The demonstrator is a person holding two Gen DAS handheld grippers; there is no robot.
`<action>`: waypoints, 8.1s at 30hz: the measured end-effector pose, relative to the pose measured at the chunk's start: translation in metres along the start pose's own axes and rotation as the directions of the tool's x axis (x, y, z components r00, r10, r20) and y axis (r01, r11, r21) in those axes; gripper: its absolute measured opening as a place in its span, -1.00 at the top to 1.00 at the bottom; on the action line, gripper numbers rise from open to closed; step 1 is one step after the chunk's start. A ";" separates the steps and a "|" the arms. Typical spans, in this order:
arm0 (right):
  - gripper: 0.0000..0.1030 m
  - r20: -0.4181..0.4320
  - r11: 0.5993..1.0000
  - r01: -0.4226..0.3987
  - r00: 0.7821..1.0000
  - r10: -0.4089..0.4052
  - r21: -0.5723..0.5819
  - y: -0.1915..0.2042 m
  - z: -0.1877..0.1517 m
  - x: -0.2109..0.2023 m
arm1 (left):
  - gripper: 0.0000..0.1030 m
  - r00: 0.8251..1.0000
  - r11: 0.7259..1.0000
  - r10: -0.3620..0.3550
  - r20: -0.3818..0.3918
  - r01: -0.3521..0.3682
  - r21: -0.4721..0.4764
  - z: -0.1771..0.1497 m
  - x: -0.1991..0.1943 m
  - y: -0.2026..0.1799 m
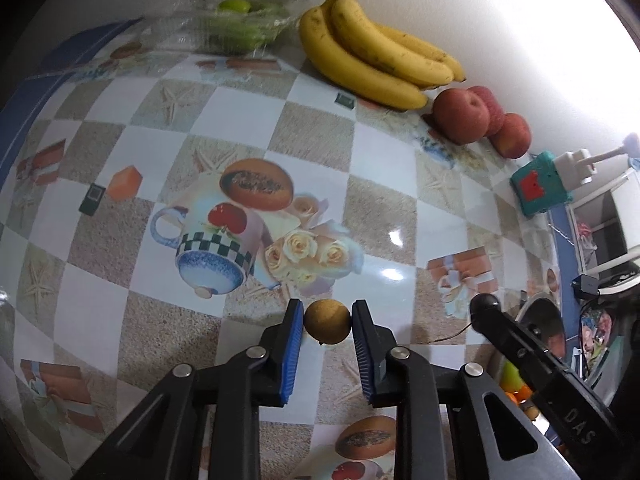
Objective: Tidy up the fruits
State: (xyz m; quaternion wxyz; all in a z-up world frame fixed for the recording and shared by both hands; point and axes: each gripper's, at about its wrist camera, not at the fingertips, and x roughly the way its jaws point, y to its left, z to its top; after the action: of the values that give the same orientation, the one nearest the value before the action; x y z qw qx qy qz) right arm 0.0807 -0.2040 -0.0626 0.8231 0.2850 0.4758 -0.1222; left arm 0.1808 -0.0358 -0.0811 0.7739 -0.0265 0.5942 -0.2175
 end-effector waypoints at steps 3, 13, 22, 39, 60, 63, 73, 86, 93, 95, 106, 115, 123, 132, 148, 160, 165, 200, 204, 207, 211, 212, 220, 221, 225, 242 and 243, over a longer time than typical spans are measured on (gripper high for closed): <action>0.58 0.002 1.000 -0.003 1.000 0.003 0.007 -0.002 -0.003 -0.006 | 0.48 1.000 1.000 -0.001 0.019 0.001 0.023 -0.003 -0.009 -0.009; 0.58 0.031 0.997 0.015 0.999 -0.017 0.071 -0.026 -0.020 -0.045 | 0.48 0.997 0.990 -0.031 0.065 0.022 0.140 -0.027 -0.037 -0.059; 0.58 0.020 0.986 0.086 0.996 -0.090 0.139 -0.065 -0.042 -0.071 | 0.48 0.997 0.964 -0.045 0.054 0.029 0.263 -0.061 -0.044 -0.108; 0.57 -0.044 0.941 0.209 0.978 -0.205 0.266 -0.130 -0.071 -0.086 | 0.48 0.997 0.873 -0.036 -0.070 0.066 0.482 -0.121 -0.019 -0.182; 0.57 -0.119 0.933 0.232 0.971 -0.206 0.275 -0.135 -0.079 -0.069 | 0.44 0.989 0.856 0.002 -0.146 0.074 0.512 -0.136 -0.003 -0.186; 0.57 -0.110 0.934 0.230 0.972 -0.207 0.273 -0.133 -0.078 -0.070 | 0.44 0.989 0.859 0.011 -0.145 0.065 0.507 -0.136 -0.003 -0.184; 0.57 -0.064 0.938 0.211 0.977 -0.202 0.275 -0.129 -0.078 -0.082 | 0.33 0.995 0.885 -0.016 -0.097 0.059 0.461 -0.125 -0.023 -0.169; 0.43 -0.078 0.948 0.210 0.977 -0.196 0.238 -0.119 -0.076 -0.074 | -0.25 0.993 0.971 0.117 -0.011 -0.112 0.210 -0.087 -0.023 -0.104; -0.07 -0.074 0.951 0.222 0.975 -0.210 0.217 -0.115 -0.075 -0.070 | -0.73 0.982 0.969 0.189 0.007 -0.188 0.162 -0.080 -0.019 -0.086; -0.18 -0.069 0.951 0.221 0.975 -0.211 0.217 -0.115 -0.075 -0.069 | -0.81 0.980 0.966 0.199 0.006 -0.197 0.169 -0.081 -0.017 -0.084; -0.75 -0.039 0.956 0.205 0.979 -0.201 0.212 -0.113 -0.076 -0.068 | -1.00 0.963 0.941 0.268 0.021 -0.266 0.210 -0.082 -0.003 -0.078; -0.92 -0.028 0.959 0.196 0.981 -0.194 0.203 -0.108 -0.083 -0.074 | -1.00 0.928 0.902 0.349 0.133 -0.371 0.222 -0.087 -0.025 -0.083; -0.92 -0.032 0.964 0.180 0.984 -0.178 0.196 -0.105 -0.100 -0.084 | -1.00 0.935 0.919 0.344 0.082 -0.353 0.174 -0.104 -0.050 -0.062; -0.92 -0.029 0.973 0.186 0.982 -0.184 0.135 -0.092 -0.122 -0.099 | -1.00 0.936 0.922 0.333 0.110 -0.348 0.171 -0.133 -0.085 -0.049; -0.92 0.035 0.974 0.210 0.976 -0.214 0.086 -0.077 -0.130 -0.122 | -1.00 0.946 0.939 0.285 0.156 -0.308 0.153 -0.142 -0.110 -0.045; -0.92 0.019 0.973 0.222 0.975 -0.224 0.067 -0.074 -0.130 -0.117 | -1.00 0.949 0.943 0.279 0.146 -0.299 0.145 -0.141 -0.107 -0.041; -0.92 0.014 0.972 0.224 0.974 -0.225 0.066 -0.074 -0.130 -0.116 | -1.00 0.949 0.943 0.278 0.150 -0.300 0.145 -0.141 -0.107 -0.042; -0.92 -0.012 0.973 0.221 0.975 -0.220 0.062 -0.074 -0.130 -0.109 | -1.00 0.950 0.943 0.277 0.148 -0.298 0.146 -0.140 -0.105 -0.040; -0.92 -0.014 0.973 0.221 0.975 -0.220 0.062 -0.074 -0.130 -0.109 | -1.00 0.949 0.943 0.277 0.148 -0.298 0.146 -0.140 -0.105 -0.040; -0.92 -0.014 0.973 0.221 0.975 -0.221 0.062 -0.074 -0.130 -0.109 | -1.00 0.949 0.944 0.277 0.148 -0.298 0.145 -0.140 -0.105 -0.040; -0.92 -0.014 0.973 0.221 0.975 -0.221 0.062 -0.074 -0.130 -0.108 | -1.00 0.949 0.944 0.276 0.149 -0.297 0.143 -0.140 -0.105 -0.039; -0.92 -0.013 0.973 0.221 0.975 -0.221 0.062 -0.074 -0.130 -0.108 | -1.00 0.950 0.944 0.276 0.149 -0.297 0.143 -0.140 -0.105 -0.039; -0.92 -0.014 0.973 0.221 0.975 -0.221 0.062 -0.074 -0.130 -0.108 | -1.00 0.949 0.944 0.277 0.148 -0.298 0.144 -0.140 -0.105 -0.039; -0.92 -0.014 0.973 0.221 0.975 -0.221 0.062 -0.074 -0.130 -0.108 | -1.00 0.950 0.944 0.277 0.148 -0.297 0.144 -0.140 -0.105 -0.039; -0.92 -0.014 0.973 0.221 0.975 -0.221 0.061 -0.074 -0.130 -0.108 | -1.00 0.950 0.944 0.276 0.148 -0.297 0.145 -0.140 -0.105 -0.039; -0.92 -0.016 0.973 0.221 0.975 -0.220 0.061 -0.075 -0.129 -0.108 | -1.00 0.945 0.942 0.285 0.159 -0.307 0.138 -0.139 -0.108 -0.036; -0.92 -0.016 0.973 0.221 0.975 -0.220 0.061 -0.075 -0.129 -0.108 | -1.00 0.945 0.942 0.285 0.162 -0.308 0.135 -0.139 -0.108 -0.038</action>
State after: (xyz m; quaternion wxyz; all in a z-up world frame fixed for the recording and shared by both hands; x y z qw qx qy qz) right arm -0.1027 -0.1964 -0.0471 0.7929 0.2566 0.5043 -0.2263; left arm 0.0179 0.0003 -0.0124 0.8373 0.1097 0.5164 -0.1424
